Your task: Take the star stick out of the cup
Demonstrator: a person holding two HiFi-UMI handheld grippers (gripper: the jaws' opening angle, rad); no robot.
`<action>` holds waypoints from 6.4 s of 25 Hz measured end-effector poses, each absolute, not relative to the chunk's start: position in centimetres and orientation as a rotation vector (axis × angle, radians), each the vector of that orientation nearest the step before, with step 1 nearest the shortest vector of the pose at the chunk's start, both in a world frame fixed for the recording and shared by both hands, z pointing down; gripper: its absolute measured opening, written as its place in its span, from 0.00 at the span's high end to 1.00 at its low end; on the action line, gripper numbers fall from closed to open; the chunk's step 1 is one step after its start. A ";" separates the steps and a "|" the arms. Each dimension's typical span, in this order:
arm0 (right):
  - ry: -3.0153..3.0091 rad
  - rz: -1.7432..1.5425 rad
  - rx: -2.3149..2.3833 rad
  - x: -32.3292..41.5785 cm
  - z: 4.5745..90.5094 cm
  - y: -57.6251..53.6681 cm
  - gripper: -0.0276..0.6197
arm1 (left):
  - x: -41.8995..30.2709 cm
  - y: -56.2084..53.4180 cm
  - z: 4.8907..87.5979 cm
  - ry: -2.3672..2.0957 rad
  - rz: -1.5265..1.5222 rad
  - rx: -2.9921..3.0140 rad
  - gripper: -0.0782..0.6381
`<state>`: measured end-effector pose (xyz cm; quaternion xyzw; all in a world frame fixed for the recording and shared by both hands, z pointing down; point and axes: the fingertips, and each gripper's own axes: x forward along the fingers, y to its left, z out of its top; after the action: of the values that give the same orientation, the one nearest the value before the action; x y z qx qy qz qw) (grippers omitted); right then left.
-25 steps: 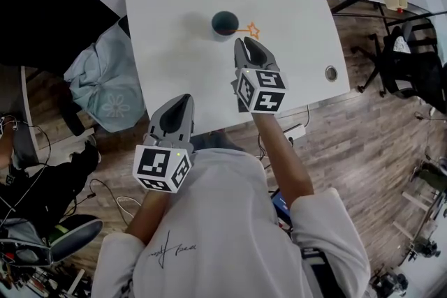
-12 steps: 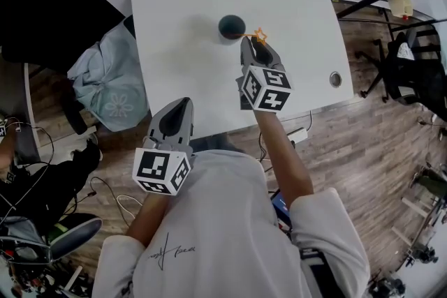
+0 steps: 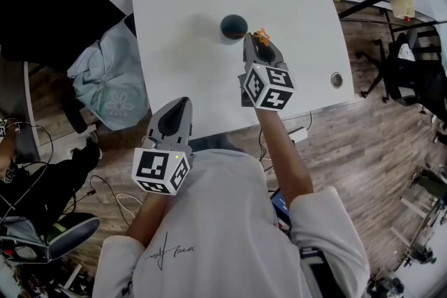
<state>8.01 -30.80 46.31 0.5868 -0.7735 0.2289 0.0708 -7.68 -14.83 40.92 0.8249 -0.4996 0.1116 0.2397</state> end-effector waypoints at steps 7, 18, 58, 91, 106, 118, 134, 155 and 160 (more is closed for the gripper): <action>-2.333 0.687 1.774 8.0 46.2 -30.7 0.90 | -7.8 -14.8 41.2 -1.367 0.306 2.252 0.89; -2.340 0.670 1.762 8.1 46.0 -30.4 0.92 | -7.2 -15.0 41.1 -1.349 0.304 2.260 0.89; -2.378 0.534 1.775 9.0 40.4 -29.3 0.92 | -6.9 -14.4 39.9 -1.350 0.235 2.284 0.88; -2.441 0.446 1.780 9.9 36.3 -27.3 0.92 | -5.9 -13.5 39.0 -1.353 0.190 2.311 0.89; -2.482 0.402 1.772 10.5 33.9 -25.6 0.92 | -4.7 -12.5 39.0 -1.338 0.171 2.332 0.89; -2.492 0.400 1.779 11.5 33.1 -23.5 0.92 | -3.7 -11.5 39.0 -1.317 0.154 2.336 0.89; -2.449 0.394 1.732 12.5 34.2 -20.3 0.92 | -2.3 -10.3 38.9 -1.273 0.131 2.346 0.89; -2.469 0.470 1.598 11.8 36.0 -15.3 0.92 | -2.6 -9.5 38.4 -1.257 0.139 2.389 0.89; -2.473 0.474 1.569 11.5 36.4 -14.6 0.92 | -3.3 -9.3 38.9 -1.268 0.140 2.374 0.89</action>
<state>11.54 -14.59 36.45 0.5268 -0.8303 0.1593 0.0874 -3.27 -9.29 38.91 0.8589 -0.4590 0.0506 0.2215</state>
